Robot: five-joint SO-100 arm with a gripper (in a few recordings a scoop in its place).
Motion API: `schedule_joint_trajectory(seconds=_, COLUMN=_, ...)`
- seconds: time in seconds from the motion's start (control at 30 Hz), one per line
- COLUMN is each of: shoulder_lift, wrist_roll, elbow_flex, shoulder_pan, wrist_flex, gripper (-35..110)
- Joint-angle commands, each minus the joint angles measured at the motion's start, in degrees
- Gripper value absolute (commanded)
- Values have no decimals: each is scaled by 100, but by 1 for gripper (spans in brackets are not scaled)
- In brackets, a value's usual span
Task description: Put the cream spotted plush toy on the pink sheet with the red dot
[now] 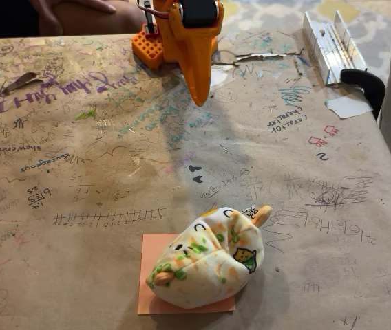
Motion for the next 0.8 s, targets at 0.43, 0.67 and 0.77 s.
schedule_joint_trajectory(seconds=0.43, shoulder_lift=448, wrist_roll=149, elbow_flex=53, shoulder_pan=466, wrist_flex=123, gripper=0)
schedule_joint_trajectory(seconds=0.67, shoulder_lift=448, wrist_roll=123, elbow_flex=53, shoulder_pan=448, wrist_flex=123, gripper=0)
schedule_joint_trajectory(seconds=0.77, shoulder_lift=448, wrist_roll=105, elbow_flex=53, shoulder_pan=439, wrist_flex=123, gripper=0)
